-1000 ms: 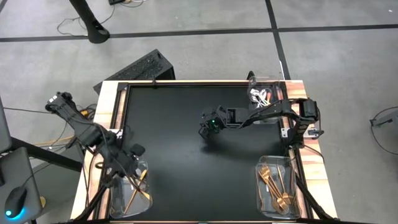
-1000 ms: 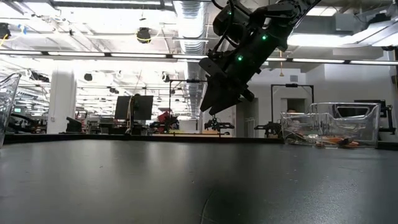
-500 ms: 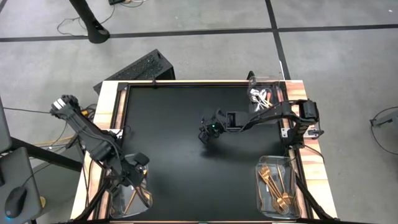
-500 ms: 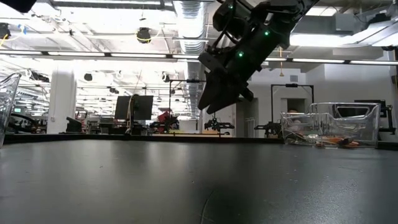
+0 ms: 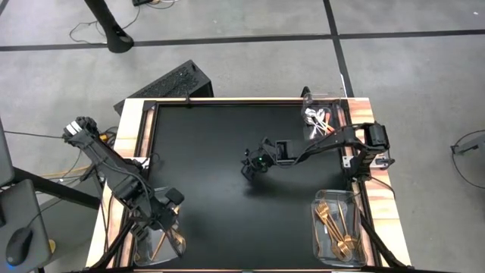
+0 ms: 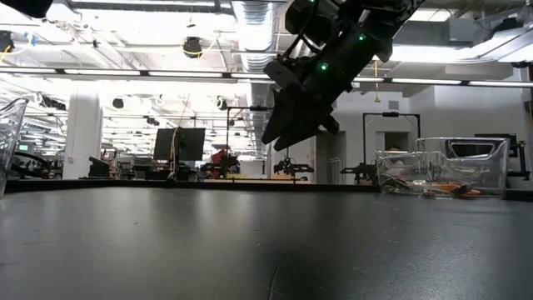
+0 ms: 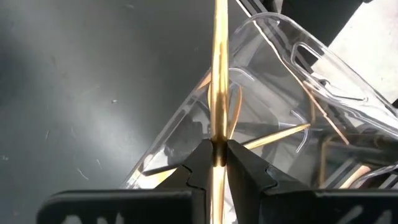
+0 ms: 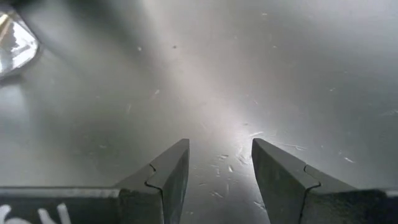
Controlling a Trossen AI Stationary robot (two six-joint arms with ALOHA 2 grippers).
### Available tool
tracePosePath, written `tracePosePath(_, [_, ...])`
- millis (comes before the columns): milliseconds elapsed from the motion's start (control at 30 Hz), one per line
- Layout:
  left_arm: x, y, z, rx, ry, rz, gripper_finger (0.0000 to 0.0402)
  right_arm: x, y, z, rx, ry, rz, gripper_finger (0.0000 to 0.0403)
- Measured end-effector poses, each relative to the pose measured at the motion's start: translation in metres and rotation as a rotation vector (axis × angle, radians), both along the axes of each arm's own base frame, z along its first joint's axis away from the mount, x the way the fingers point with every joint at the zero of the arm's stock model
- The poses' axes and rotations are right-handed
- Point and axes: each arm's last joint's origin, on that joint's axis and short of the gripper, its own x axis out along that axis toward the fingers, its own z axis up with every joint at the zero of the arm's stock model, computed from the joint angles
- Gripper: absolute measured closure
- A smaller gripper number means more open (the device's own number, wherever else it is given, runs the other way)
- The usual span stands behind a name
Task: Sort silverware by color (type)
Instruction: Put the gold table knife into the bottom left transparent bin
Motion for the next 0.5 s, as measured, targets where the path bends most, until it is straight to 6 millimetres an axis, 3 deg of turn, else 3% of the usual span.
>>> tracePosePath(500, [-0.011, 0.001, -0.022, 0.056, 0.054, 0.042, 0.0372, 0.001, 0.008, 0.000, 0.020, -0.014, 0.001, 0.0207])
